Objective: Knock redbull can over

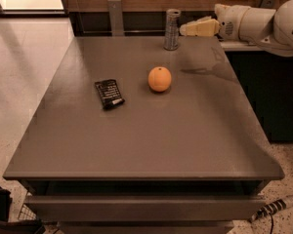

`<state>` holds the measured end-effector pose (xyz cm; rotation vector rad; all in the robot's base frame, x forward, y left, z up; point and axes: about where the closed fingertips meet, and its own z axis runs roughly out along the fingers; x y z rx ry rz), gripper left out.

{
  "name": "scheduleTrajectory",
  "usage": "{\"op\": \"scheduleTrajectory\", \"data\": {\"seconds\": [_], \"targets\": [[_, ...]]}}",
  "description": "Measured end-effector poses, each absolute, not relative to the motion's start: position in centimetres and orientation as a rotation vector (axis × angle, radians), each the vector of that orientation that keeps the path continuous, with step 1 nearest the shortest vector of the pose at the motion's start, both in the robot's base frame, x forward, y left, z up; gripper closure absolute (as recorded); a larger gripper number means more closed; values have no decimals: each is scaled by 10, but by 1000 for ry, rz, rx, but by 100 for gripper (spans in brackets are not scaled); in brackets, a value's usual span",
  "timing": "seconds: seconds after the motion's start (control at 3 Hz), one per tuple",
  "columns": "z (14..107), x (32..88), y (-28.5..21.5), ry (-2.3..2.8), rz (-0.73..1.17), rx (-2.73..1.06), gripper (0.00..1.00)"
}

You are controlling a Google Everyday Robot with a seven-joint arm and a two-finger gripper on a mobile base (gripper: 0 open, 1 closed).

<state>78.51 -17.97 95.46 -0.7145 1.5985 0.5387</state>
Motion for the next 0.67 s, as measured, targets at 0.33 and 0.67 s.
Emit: {"op": "scheduleTrajectory", "data": {"seconds": [0.33,0.67], "targets": [[943,819,-160,1594,538,-698,0],[932,843,-144,1593,553,-682,0]]}}
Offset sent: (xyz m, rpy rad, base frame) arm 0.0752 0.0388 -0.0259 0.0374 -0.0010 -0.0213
